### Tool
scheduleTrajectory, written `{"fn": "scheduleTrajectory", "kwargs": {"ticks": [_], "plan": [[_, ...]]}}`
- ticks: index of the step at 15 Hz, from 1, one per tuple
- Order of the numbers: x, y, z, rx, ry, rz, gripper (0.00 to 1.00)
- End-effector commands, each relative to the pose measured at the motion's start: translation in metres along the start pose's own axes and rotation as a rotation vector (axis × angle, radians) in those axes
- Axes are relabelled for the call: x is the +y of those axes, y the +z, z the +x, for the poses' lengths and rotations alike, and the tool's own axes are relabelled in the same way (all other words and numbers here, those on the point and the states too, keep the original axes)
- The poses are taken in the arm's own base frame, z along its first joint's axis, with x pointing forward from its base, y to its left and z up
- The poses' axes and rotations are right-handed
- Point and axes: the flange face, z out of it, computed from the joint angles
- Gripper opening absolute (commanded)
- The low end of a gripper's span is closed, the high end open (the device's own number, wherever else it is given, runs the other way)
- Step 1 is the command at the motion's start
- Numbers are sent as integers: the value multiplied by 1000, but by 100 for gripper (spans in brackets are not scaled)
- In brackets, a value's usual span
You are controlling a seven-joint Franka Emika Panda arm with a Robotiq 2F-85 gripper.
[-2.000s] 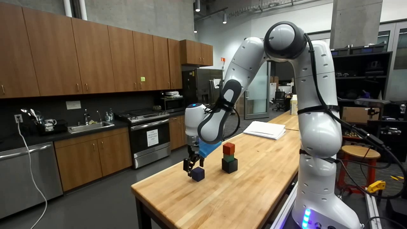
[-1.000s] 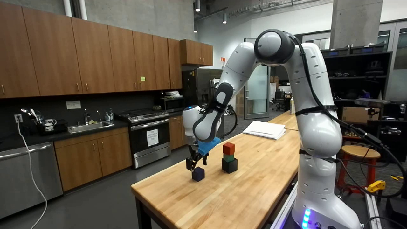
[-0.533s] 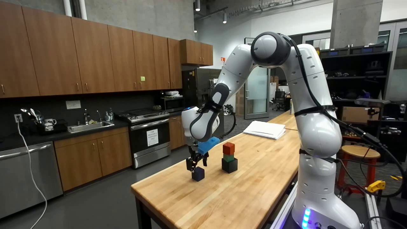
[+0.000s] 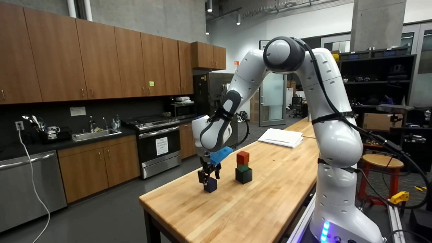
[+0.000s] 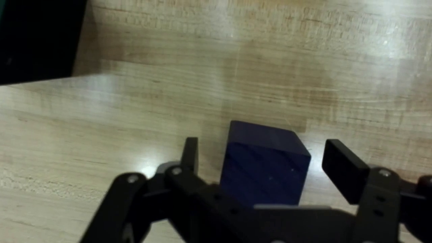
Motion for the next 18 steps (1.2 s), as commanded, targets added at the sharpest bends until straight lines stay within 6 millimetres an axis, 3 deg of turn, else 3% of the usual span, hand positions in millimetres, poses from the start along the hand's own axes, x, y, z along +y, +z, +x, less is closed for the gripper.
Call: {"fn": "scheduleTrajectory", "kwargs": {"ticks": [1,5,13,18], "plan": [[0,0,6,-13,-13,5,61],[-2,-3,8,-5,-21,6,30],[2,-37,9,19,-36,5,30],[18,-81,8,-10,-79,5,30]]}}
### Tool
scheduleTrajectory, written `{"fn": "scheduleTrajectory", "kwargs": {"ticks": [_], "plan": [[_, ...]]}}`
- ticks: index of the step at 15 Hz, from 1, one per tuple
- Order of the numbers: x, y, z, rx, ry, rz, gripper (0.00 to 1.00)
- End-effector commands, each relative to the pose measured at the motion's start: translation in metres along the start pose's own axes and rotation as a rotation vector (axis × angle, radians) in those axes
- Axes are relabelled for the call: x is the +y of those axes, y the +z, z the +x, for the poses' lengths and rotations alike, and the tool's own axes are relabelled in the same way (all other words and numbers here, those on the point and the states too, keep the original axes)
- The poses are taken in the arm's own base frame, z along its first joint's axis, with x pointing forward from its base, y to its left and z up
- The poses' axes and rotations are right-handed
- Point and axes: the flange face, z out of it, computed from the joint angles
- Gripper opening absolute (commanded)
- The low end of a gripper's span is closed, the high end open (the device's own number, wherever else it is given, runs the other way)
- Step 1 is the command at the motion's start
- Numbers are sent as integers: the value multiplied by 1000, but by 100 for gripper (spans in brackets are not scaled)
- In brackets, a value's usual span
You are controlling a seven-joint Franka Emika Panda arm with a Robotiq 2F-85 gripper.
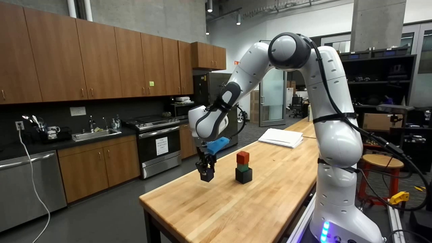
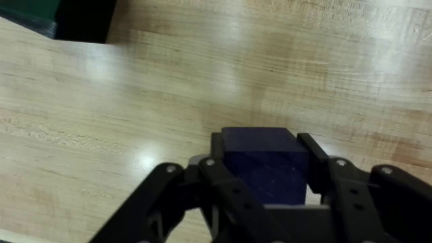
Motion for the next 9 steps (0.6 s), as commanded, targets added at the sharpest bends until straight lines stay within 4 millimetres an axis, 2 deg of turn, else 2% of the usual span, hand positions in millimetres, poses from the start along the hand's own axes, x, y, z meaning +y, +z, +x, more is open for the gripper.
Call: {"fn": "scheduleTrajectory", "kwargs": {"ticks": [1,5,9], "plan": [[15,-44,-9,-25,-46,26,30],[34,-84,-20,-35,-86,47,30],[57,-112,-32,-48,-114,50,30]]}}
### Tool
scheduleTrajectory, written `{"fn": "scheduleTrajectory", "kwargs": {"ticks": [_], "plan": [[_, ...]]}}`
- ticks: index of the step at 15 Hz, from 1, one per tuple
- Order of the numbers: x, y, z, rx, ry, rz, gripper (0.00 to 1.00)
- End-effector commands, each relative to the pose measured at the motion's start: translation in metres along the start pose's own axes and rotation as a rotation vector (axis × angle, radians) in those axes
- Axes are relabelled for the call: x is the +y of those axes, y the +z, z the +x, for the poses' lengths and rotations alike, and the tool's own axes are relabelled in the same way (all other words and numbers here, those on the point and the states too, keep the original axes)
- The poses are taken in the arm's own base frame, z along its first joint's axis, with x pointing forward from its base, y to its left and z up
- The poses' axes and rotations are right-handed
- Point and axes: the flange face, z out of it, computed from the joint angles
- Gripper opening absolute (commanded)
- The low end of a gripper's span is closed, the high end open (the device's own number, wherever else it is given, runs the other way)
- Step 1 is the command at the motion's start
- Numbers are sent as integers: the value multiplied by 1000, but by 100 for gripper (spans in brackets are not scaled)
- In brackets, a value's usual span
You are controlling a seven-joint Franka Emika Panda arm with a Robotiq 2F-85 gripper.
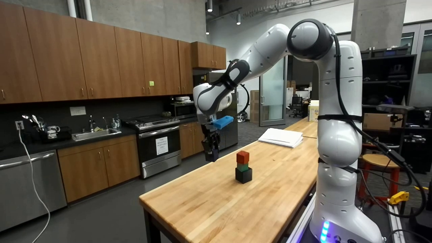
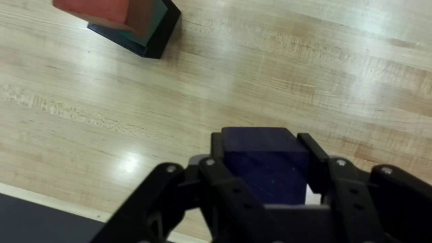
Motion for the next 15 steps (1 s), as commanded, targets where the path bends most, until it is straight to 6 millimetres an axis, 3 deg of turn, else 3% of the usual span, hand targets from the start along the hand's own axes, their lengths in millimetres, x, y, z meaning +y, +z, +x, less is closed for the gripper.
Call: {"fn": "scheduleTrajectory", "kwargs": {"ticks": [1,9,15], "plan": [[16,-28,-18,-6,-30,18,30],[51,-62,-47,21,-50,15,30],[75,-62,-64,31,-19,10,30]]}}
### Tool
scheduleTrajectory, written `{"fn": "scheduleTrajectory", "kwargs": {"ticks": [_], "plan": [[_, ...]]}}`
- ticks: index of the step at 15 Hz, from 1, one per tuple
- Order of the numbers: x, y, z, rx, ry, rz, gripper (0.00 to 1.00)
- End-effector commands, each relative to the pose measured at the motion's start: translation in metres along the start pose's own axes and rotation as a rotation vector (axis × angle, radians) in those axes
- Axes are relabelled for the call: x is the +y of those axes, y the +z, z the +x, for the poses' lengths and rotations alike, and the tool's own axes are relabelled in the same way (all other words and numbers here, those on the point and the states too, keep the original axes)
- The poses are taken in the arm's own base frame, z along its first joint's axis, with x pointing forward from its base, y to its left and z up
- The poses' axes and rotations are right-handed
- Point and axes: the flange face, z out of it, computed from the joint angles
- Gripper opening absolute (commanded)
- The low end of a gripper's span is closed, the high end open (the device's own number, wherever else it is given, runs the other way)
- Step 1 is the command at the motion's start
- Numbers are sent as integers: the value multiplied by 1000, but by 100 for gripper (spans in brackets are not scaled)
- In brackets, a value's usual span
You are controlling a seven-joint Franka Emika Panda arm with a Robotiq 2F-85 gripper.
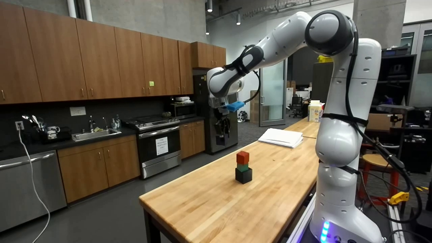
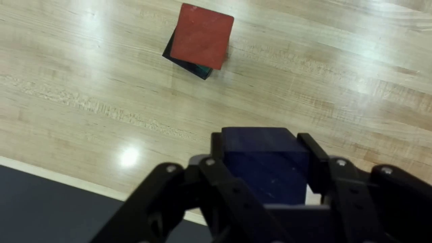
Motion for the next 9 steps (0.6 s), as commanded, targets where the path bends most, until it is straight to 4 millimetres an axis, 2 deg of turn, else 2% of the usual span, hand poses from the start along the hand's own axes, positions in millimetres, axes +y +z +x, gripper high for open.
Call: {"fn": "scheduleTrajectory", "kwargs": {"ticks": [1,9], "plan": [[14,1,-21,-3,9,6,30],[37,15,-51,0,30,20,30]]}}
